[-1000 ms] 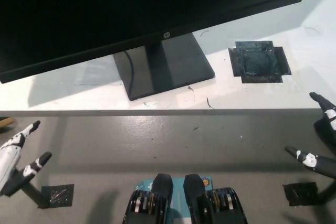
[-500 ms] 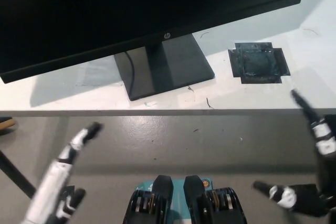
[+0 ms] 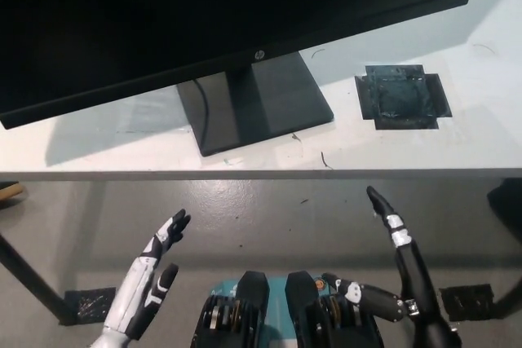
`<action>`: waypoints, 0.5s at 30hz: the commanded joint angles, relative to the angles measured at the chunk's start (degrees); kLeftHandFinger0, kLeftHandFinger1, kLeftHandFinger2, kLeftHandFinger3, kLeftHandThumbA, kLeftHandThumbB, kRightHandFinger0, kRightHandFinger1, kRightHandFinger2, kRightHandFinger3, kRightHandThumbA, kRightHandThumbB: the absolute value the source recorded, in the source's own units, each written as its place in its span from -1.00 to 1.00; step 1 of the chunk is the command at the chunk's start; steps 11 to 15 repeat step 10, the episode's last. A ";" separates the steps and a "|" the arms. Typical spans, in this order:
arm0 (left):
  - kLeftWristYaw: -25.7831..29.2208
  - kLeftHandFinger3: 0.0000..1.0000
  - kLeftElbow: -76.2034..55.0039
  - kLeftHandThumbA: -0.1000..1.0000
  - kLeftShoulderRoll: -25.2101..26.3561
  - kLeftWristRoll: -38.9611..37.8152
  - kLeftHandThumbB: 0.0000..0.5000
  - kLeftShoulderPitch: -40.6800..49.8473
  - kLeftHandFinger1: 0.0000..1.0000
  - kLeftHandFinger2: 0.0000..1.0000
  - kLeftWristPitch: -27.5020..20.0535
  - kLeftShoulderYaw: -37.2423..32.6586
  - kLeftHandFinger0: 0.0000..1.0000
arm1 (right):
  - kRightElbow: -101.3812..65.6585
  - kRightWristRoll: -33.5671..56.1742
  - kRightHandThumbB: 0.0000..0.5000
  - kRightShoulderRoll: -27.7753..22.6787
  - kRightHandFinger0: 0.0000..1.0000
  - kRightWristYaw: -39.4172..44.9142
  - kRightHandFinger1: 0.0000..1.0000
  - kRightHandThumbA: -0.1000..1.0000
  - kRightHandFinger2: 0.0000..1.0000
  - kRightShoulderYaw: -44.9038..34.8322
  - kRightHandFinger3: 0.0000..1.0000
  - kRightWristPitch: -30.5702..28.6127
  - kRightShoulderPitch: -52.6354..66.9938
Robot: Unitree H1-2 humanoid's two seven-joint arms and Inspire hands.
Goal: The monitor is placed at the center of the table and the robot uses both its hand to grab the left and right sides of the monitor to tilt the angle of the monitor downwards
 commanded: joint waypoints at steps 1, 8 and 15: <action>4.92 1.00 1.37 1.00 1.41 2.32 0.19 -0.98 1.00 1.00 -2.70 -0.68 1.00 | 4.67 3.03 0.47 1.53 1.00 -0.49 1.00 1.00 1.00 -1.99 1.00 -2.69 -2.16; 6.40 1.00 3.71 1.00 2.05 2.61 0.23 -2.15 1.00 1.00 -2.70 -1.63 1.00 | 9.02 5.28 0.46 3.35 1.00 3.57 1.00 1.00 1.00 -5.84 1.00 -2.69 -3.19; 6.46 1.00 3.78 1.00 2.23 2.55 0.25 -2.06 1.00 1.00 -2.70 -1.81 1.00 | 9.27 5.35 0.49 3.54 1.00 4.11 1.00 1.00 1.00 -6.34 1.00 -2.69 -3.13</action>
